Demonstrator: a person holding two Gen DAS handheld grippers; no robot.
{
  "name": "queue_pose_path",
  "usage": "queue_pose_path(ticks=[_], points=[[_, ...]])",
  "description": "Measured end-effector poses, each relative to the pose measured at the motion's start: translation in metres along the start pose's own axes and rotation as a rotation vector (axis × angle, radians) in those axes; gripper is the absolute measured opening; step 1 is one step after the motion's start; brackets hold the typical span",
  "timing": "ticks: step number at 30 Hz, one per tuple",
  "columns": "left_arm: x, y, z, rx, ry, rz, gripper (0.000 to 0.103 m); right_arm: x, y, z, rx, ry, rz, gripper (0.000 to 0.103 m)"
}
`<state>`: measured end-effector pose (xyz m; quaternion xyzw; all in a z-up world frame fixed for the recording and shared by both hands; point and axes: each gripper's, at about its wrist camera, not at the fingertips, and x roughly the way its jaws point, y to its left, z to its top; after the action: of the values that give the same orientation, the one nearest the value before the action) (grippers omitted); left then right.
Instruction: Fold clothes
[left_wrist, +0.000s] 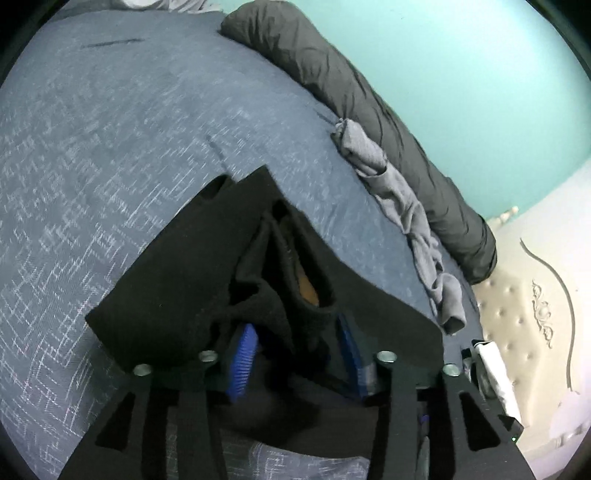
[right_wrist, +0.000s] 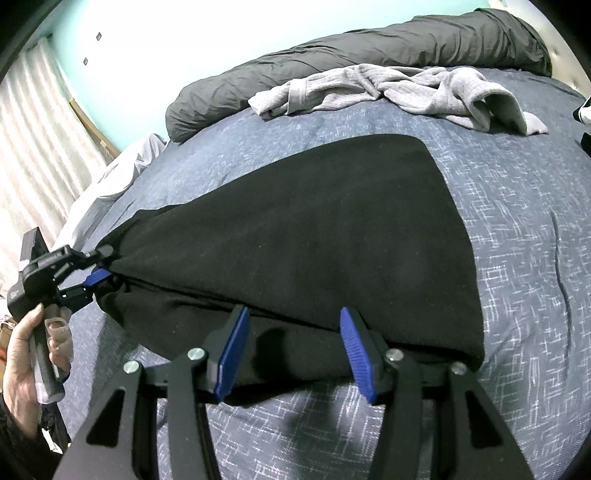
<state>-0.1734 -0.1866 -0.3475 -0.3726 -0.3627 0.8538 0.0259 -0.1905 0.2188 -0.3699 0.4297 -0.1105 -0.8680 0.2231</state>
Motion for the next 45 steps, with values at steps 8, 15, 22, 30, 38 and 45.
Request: queue_pose_path(ticks=[8, 15, 22, 30, 38, 45], points=[[-0.003, 0.005, 0.001, -0.037, -0.025, 0.009, 0.058, 0.0, -0.001, -0.001, 0.008, -0.002, 0.008, 0.052], [-0.007, 0.008, 0.001, -0.065, -0.054, 0.019, 0.058, 0.0, -0.001, -0.001, 0.012, -0.003, 0.012, 0.052], [-0.003, 0.012, 0.008, -0.029, -0.065, 0.043, 0.035, 0.0, 0.0, -0.002, 0.013, -0.004, 0.011, 0.052], [-0.032, -0.037, 0.011, 0.218, -0.177, 0.023, 0.015, 0.001, 0.0, -0.002, 0.014, -0.006, 0.009, 0.052], [-0.031, -0.038, 0.009, 0.282, -0.145, 0.055, 0.015, 0.001, 0.0, -0.002, 0.021, -0.005, 0.007, 0.052], [-0.02, -0.002, -0.002, 0.178, -0.019, 0.063, 0.015, 0.004, -0.001, -0.002, 0.022, 0.0, 0.003, 0.052]])
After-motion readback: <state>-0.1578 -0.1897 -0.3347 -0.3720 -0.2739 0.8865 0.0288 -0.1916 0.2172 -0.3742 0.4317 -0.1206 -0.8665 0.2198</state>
